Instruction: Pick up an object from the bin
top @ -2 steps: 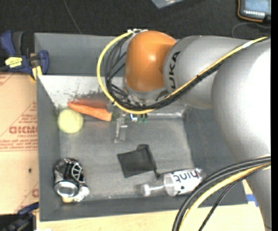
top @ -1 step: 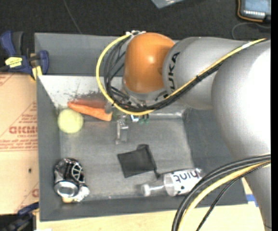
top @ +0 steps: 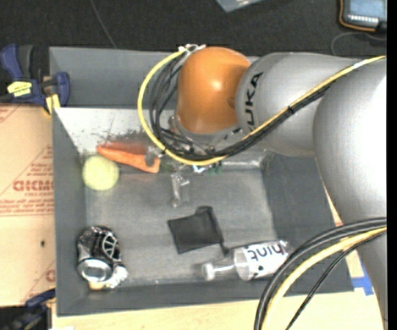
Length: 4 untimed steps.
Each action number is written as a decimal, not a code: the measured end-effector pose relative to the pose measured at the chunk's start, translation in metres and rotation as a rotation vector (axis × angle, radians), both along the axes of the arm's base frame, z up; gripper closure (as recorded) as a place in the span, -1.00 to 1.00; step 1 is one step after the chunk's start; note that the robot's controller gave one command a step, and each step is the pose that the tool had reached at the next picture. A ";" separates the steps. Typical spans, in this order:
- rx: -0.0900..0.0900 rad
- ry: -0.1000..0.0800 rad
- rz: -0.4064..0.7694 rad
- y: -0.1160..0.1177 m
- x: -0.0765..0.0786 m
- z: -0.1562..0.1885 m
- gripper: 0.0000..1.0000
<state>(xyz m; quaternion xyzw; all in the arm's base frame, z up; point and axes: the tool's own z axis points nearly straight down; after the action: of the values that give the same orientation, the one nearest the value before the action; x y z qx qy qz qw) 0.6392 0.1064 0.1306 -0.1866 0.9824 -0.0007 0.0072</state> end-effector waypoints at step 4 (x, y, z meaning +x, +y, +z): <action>0.004 -0.001 -0.271 -0.025 -0.002 -0.020 -1.00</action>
Offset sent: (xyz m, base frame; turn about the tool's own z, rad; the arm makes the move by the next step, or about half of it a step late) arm 0.0013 0.0041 -0.0246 0.0809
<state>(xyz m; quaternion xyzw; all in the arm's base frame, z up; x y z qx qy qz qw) 0.6374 0.0812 0.1109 -0.0523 0.9986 -0.0001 0.0081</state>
